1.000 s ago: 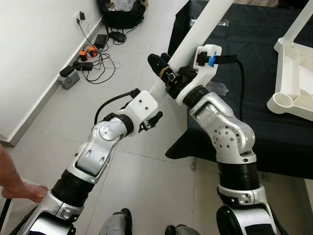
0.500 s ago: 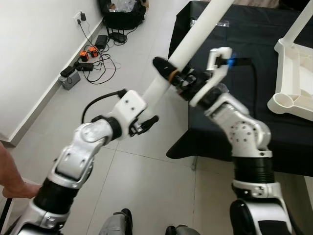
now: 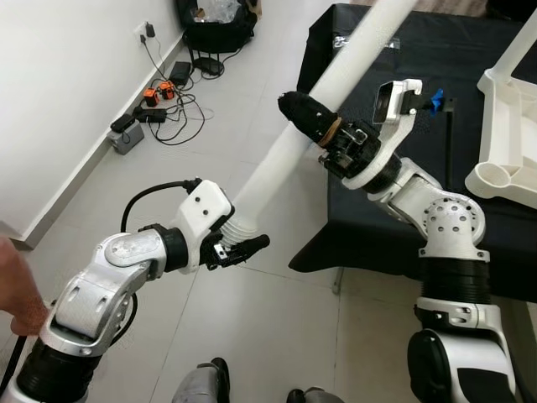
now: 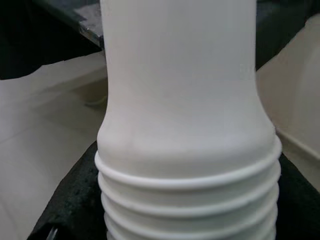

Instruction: Building children table

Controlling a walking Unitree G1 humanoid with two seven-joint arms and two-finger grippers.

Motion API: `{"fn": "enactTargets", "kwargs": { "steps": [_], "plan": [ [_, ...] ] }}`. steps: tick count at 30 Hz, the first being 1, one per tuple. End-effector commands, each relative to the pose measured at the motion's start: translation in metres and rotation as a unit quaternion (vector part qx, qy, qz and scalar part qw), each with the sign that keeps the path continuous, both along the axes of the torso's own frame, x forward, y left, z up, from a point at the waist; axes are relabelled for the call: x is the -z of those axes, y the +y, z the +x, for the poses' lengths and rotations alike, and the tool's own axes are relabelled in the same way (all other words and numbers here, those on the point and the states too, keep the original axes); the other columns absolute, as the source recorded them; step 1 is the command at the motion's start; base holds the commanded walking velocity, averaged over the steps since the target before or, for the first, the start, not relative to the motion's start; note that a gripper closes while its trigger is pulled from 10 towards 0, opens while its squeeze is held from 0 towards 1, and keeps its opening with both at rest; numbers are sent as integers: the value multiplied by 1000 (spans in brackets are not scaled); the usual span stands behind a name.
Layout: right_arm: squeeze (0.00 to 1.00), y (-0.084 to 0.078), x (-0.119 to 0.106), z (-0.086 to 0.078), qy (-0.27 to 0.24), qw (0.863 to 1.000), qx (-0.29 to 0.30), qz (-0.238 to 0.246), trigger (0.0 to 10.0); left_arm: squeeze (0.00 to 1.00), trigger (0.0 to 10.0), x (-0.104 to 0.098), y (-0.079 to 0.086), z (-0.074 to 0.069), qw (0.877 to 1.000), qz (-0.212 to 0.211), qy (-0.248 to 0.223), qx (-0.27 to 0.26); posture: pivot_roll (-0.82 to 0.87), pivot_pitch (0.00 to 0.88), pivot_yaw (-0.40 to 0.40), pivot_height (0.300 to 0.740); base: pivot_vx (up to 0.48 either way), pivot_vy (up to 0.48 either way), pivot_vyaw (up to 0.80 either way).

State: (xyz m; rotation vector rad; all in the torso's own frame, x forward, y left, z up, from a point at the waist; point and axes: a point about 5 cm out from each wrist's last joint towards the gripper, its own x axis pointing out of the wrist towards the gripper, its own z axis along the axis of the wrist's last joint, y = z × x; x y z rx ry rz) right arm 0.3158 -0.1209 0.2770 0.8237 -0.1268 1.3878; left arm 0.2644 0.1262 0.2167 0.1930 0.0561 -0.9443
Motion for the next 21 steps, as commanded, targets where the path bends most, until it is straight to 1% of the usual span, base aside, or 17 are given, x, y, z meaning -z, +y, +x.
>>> {"fn": "enactTargets", "kwargs": {
  "steps": [1, 4, 7, 8, 10, 11, 12, 13, 15, 16, 18, 21],
  "plan": [
    [0, 2, -1, -6, -11, 1000, -25, 7, 10000, 0, 10000, -1, -1, -5, 1000, -17, 15, 8, 73, 183, -17, 740, 0, 0, 0],
    [0, 1, -1, -6, -9, 999, -33, 7, 10000, 0, 10000, -1, 0, -6, 1000, -17, 17, 10, 73, 183, -17, 740, 0, 0, 0],
    [0, 1, 1, -6, -4, 999, -37, 2, 10000, 0, 10000, -3, -1, -6, 999, -30, 23, 8, 73, 183, -17, 740, 0, 0, 0],
    [0, 5, 5, -5, -19, 999, -23, -20, 10000, 0, 10000, -5, -8, -16, 995, -72, 62, 35, 81, 188, -18, 740, 0, 0, 0],
    [0, 5, 5, -5, -19, 999, -23, -20, 10000, 0, 10000, -5, -8, -16, 995, -72, 62, 35, 81, 188, -18, 740, 0, 0, 0],
    [0, 7, 6, -4, -23, 999, -17, -27, 10000, 0, 10000, -4, -11, -21, 993, -78, 74, 49, 80, 189, -18, 740, 0, 0, 0],
    [0, 8, 7, -4, -29, 999, -12, -37, 10000, 0, 10000, -2, -13, -27, 989, -91, 98, 61, 80, 190, -15, 740, 0, 0, 0],
    [0, 8, 7, -4, -29, 999, -12, -37, 10000, 0, 10000, -2, -13, -27, 989, -91, 98, 61, 80, 190, -15, 740, 0, 0, 0],
    [0, 10, 8, -2, -35, 998, -2, -51, 10000, 0, 10000, 1, -17, -37, 982, -101, 129, 91, 81, 191, -11, 740, 0, 0, 0],
    [0, 11, 9, 0, -37, 998, 8, -56, 10000, 0, 10000, 2, -18, -41, 980, -100, 135, 105, 82, 191, -10, 740, 0, 0, 0],
    [0, 11, 10, 2, -39, 997, 19, -62, 10000, 0, 10000, 2, -19, -44, 978, -98, 139, 117, 82, 191, -10, 740, 0, 0, 0],
    [0, 12, 10, 3, -36, 997, 20, -61, 10000, 0, 10000, 2, -20, -47, 974, -110, 156, 123, 84, 193, -8, 740, 0, 0, 0]
  ]
}}
